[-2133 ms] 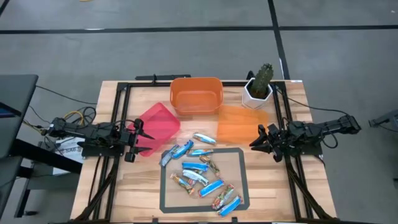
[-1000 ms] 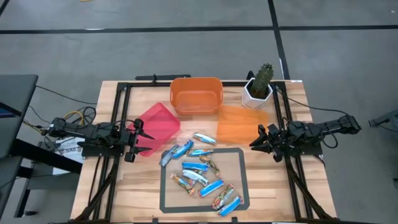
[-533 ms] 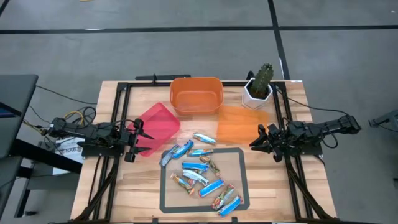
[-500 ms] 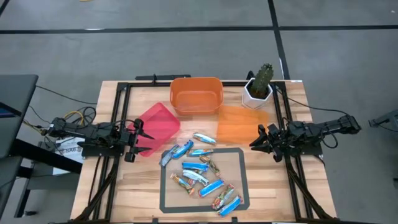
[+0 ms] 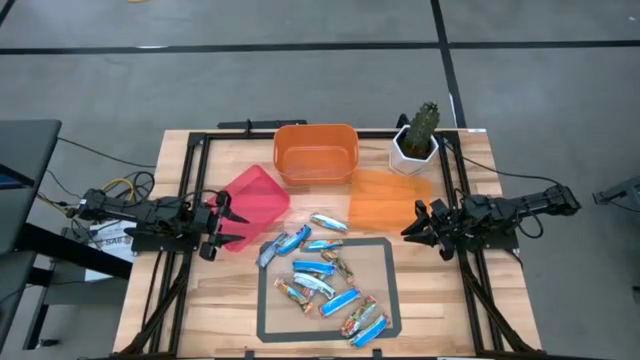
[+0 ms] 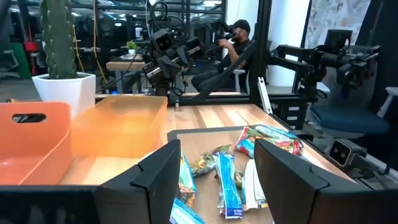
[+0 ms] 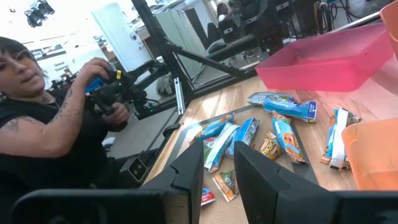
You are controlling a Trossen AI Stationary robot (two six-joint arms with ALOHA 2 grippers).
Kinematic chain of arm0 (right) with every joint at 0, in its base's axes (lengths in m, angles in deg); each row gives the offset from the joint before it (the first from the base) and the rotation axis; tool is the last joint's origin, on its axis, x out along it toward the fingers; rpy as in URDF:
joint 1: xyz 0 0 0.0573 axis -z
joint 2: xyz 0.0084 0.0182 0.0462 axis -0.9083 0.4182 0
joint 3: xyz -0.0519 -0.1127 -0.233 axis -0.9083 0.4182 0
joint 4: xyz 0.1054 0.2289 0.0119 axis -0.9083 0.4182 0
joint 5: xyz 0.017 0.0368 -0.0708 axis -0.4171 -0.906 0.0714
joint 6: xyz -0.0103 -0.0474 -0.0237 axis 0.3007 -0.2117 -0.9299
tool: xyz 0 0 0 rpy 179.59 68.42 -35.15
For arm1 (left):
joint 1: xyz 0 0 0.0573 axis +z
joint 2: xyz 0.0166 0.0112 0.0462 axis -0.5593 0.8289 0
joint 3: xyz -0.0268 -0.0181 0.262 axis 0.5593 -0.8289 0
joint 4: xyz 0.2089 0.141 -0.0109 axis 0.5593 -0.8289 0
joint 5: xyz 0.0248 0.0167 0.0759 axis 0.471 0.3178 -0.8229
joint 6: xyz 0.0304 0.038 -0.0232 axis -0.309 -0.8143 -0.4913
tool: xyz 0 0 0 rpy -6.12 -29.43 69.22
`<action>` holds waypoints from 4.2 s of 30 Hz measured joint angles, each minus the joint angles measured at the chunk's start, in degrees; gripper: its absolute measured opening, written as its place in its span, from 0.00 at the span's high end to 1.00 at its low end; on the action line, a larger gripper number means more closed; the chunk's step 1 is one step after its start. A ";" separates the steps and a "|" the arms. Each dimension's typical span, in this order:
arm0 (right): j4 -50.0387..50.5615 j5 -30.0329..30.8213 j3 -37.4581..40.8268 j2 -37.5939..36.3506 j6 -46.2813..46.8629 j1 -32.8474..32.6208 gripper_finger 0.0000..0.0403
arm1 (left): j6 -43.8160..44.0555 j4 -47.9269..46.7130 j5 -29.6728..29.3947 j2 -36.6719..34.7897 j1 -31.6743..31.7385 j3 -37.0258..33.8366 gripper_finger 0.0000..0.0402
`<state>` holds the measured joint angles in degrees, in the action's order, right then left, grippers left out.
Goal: Pick and place Granola Bars by type
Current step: Put the top right blue granola bar into the orange bin
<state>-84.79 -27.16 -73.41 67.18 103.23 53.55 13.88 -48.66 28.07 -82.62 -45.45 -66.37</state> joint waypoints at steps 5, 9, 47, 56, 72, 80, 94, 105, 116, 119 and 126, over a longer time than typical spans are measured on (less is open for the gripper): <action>0.02 0.00 0.00 0.00 -0.01 0.00 0.80 | -0.23 1.21 -7.43 0.04 -0.03 0.34 0.51; 0.01 -0.01 0.01 0.02 0.02 -0.02 0.80 | -0.40 -1.30 -12.47 3.84 0.02 2.50 0.51; 0.01 0.00 0.01 0.00 -0.01 -0.01 0.80 | 17.39 -18.06 -16.27 86.75 -6.37 44.95 0.58; 0.02 -0.01 0.01 -0.01 0.00 -0.02 0.80 | 16.39 -14.51 -16.40 91.66 -5.21 44.98 0.58; 0.00 0.00 0.02 0.01 0.00 -0.02 0.80 | 17.90 -15.28 -17.87 91.67 -4.29 44.45 0.58; -0.07 0.00 0.02 0.02 -0.01 -0.02 0.80 | 19.34 -11.67 -16.62 95.84 -4.42 44.49 0.58; 0.00 0.00 0.01 -0.01 0.01 0.00 0.80 | 19.82 -10.30 -18.74 96.32 -4.22 44.47 0.59; 0.00 0.00 0.00 -0.01 -0.01 -0.01 0.80 | 18.95 -10.24 -18.70 96.32 -4.25 44.47 0.86; 0.00 0.00 0.00 -0.01 -0.01 -0.02 0.80 | 18.77 -7.97 -18.74 95.62 -4.25 44.41 0.93; -0.01 -0.01 0.00 -0.01 -0.01 0.01 0.80 | 17.76 -7.26 -18.95 93.86 -4.27 44.42 0.92; 0.00 0.00 0.02 -0.01 0.01 0.00 0.80 | 16.34 -6.58 -20.36 87.13 -4.27 44.41 0.94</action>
<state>-84.79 -27.16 -73.39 67.17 103.25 53.55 30.22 -55.24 7.71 4.51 -49.71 -21.97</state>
